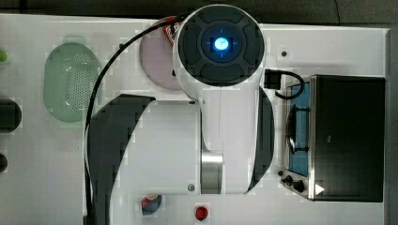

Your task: Pick banana from table and place on oven.

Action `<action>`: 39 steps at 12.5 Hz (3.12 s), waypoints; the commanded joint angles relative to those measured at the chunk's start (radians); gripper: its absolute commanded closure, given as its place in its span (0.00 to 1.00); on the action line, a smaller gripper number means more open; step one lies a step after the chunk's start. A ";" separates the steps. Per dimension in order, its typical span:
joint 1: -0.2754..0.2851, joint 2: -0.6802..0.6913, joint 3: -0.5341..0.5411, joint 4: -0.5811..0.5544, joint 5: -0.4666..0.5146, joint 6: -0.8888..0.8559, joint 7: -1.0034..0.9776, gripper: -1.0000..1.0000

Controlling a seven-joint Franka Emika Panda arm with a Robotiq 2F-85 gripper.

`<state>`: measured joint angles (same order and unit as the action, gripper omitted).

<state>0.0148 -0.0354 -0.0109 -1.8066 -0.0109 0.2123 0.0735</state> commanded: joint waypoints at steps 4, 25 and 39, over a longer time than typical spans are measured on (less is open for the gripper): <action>-0.027 -0.476 -0.035 -0.298 -0.018 -0.166 0.085 0.00; -0.030 0.214 -0.066 -0.634 -0.018 0.801 0.082 0.00; -0.031 0.346 -0.059 -0.671 -0.016 1.098 0.087 0.74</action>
<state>-0.0331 0.3711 -0.0592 -2.4844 -0.0465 1.2949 0.1266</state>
